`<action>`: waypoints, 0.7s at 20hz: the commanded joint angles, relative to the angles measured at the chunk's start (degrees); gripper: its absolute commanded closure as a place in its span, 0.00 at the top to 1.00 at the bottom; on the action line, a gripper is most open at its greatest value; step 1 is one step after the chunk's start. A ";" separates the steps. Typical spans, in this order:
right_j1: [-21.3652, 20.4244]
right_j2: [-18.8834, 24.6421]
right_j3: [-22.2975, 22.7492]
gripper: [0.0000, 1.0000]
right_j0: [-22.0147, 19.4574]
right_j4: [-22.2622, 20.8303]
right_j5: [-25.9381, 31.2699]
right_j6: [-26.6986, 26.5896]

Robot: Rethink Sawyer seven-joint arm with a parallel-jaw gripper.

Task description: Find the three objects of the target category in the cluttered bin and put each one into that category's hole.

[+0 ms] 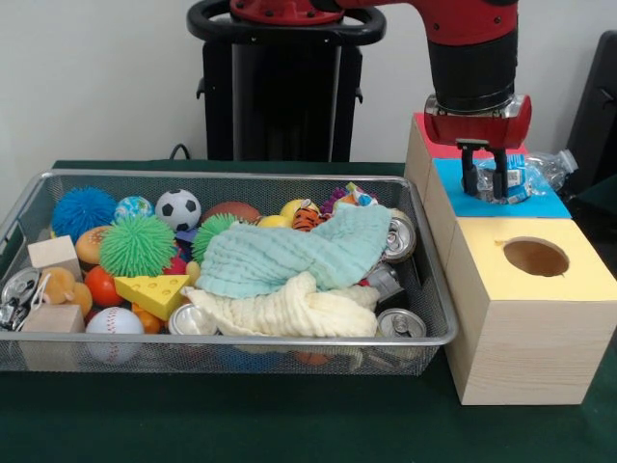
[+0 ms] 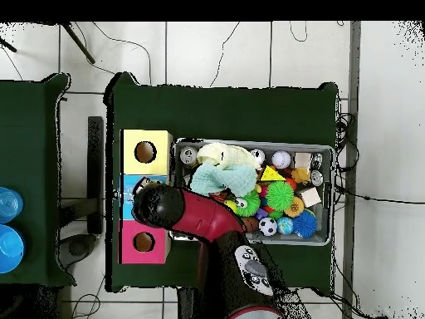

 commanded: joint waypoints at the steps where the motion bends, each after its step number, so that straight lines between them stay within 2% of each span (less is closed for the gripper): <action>1: 5.72 2.88 10.41 0.00 -3.79 -6.67 -5.85 2.53; 4: 5.59 1.58 10.15 0.00 -2.09 -8.12 -4.82 2.93; 8: 6.27 2.59 10.90 0.00 -2.47 -9.39 -4.99 2.57; 14: 7.89 0.74 8.26 0.00 -0.99 -11.37 -2.46 1.97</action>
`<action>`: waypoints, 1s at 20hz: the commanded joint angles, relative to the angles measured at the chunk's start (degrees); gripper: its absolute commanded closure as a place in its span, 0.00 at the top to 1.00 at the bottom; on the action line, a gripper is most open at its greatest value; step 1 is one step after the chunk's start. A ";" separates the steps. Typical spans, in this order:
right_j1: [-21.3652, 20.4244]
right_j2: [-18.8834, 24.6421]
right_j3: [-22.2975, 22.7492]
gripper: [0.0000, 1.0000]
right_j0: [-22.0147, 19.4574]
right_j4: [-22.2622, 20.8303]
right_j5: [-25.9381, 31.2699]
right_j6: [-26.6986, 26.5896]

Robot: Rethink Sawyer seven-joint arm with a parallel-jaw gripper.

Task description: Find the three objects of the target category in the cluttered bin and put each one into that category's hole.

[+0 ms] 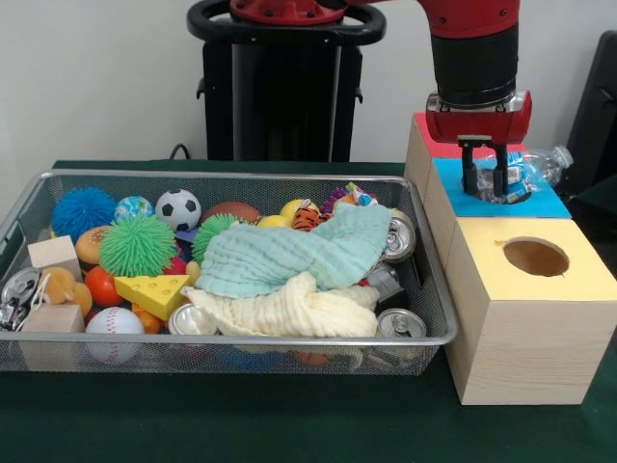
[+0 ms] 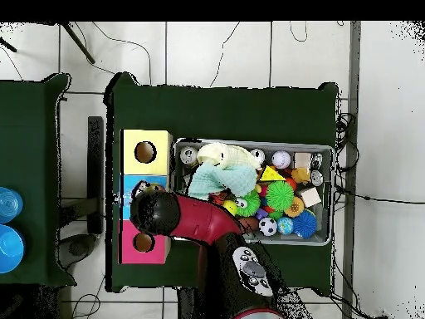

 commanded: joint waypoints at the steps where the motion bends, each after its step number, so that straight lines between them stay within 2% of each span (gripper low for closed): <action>1: 9.05 -0.91 6.69 0.00 -0.21 -7.22 0.77 1.72; 6: 10.99 -2.00 3.85 0.00 0.07 -9.29 3.45 0.00; 11: 13.78 -1.42 1.17 0.00 -1.35 -10.52 4.73 -1.43; 16: 16.31 -4.40 -2.51 0.00 0.77 -13.21 1.95 -0.09; 20: 18.98 -8.48 -7.29 0.00 3.65 -17.58 -1.57 0.53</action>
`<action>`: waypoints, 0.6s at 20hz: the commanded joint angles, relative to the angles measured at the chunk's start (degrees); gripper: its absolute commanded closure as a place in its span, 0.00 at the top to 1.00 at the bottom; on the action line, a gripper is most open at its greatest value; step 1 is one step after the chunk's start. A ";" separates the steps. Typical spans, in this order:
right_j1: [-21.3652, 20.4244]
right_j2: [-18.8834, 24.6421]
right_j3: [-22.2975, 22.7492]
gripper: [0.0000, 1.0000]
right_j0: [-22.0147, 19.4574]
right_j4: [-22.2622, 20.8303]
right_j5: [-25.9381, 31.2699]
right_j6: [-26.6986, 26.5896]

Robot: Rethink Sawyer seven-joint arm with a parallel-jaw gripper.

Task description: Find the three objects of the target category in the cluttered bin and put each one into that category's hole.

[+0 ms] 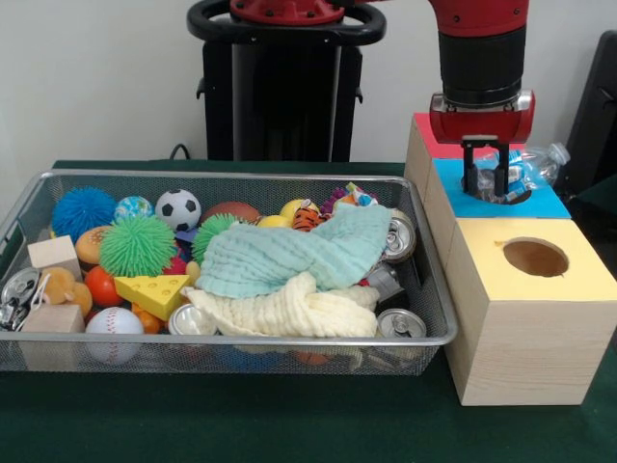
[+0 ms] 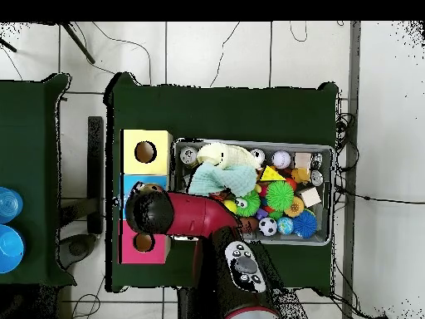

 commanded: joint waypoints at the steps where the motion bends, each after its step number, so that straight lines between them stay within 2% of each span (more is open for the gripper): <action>1: 19.32 -8.17 -4.50 0.00 2.42 -11.14 -5.94 0.96; 4: 21.21 -10.99 -7.09 0.00 4.22 -14.13 -10.88 2.42; 9: 26.88 -16.86 -12.28 0.00 8.32 -17.50 -21.56 5.76; 12: 27.05 -14.22 -11.71 0.00 5.06 -19.57 -25.19 4.32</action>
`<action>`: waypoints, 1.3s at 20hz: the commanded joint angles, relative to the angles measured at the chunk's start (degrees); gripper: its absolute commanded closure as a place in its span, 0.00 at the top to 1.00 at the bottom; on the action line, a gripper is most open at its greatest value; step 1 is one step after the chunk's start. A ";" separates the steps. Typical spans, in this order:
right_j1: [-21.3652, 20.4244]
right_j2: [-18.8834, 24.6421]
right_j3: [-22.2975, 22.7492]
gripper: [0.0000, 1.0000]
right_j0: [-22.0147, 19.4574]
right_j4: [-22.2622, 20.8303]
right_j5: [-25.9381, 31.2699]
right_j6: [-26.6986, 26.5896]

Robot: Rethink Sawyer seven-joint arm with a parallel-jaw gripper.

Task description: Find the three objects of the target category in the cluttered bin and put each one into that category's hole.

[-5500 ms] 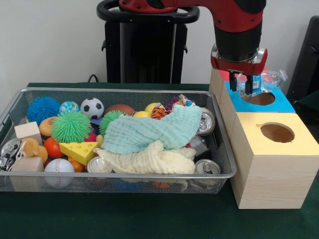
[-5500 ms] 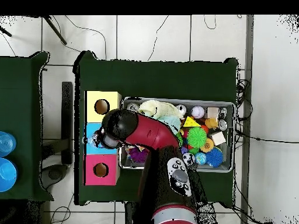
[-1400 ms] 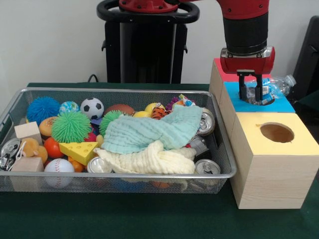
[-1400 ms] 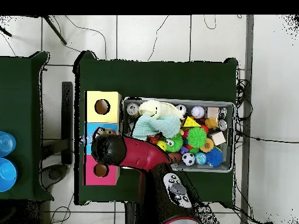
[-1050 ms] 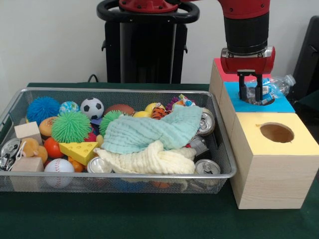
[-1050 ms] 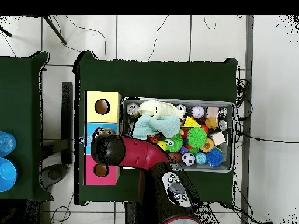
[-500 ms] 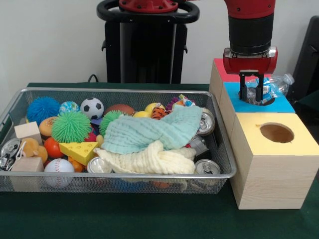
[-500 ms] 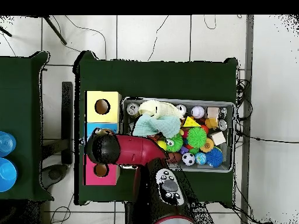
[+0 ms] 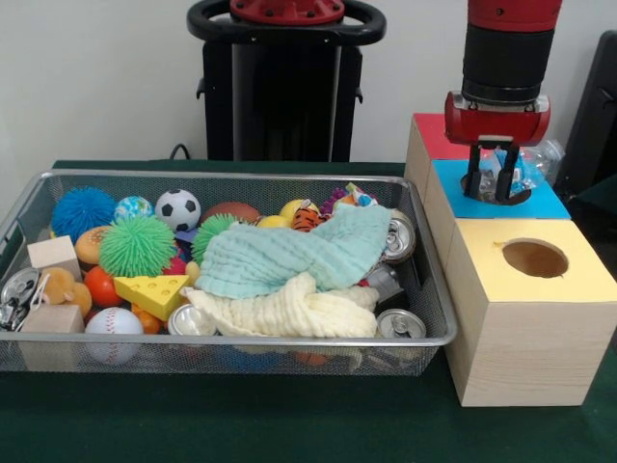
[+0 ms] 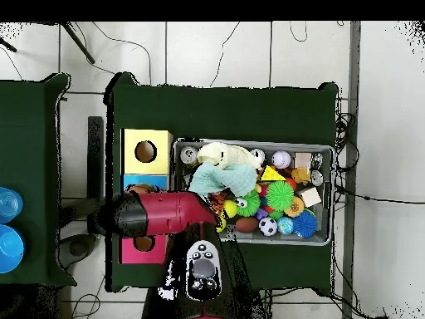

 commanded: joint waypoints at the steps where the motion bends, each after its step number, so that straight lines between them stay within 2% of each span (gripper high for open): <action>1: 25.56 -4.10 -4.34 0.00 -6.61 -11.87 -27.42 3.62; 3: 25.32 -0.17 -3.57 0.00 -10.75 -13.83 -27.39 1.19; 9: 25.56 4.62 -4.00 0.00 -15.83 -19.49 -26.97 -1.36; 17: 25.89 5.38 -5.38 0.00 -16.48 -22.60 -25.86 0.38; 21: 25.72 3.82 -6.05 0.00 -14.75 -22.64 -24.89 2.36; 22: 25.68 3.58 -6.17 1.00 -14.47 -22.42 -24.35 2.80; 26: 25.65 3.23 -6.34 1.00 -14.05 -22.03 -23.70 3.31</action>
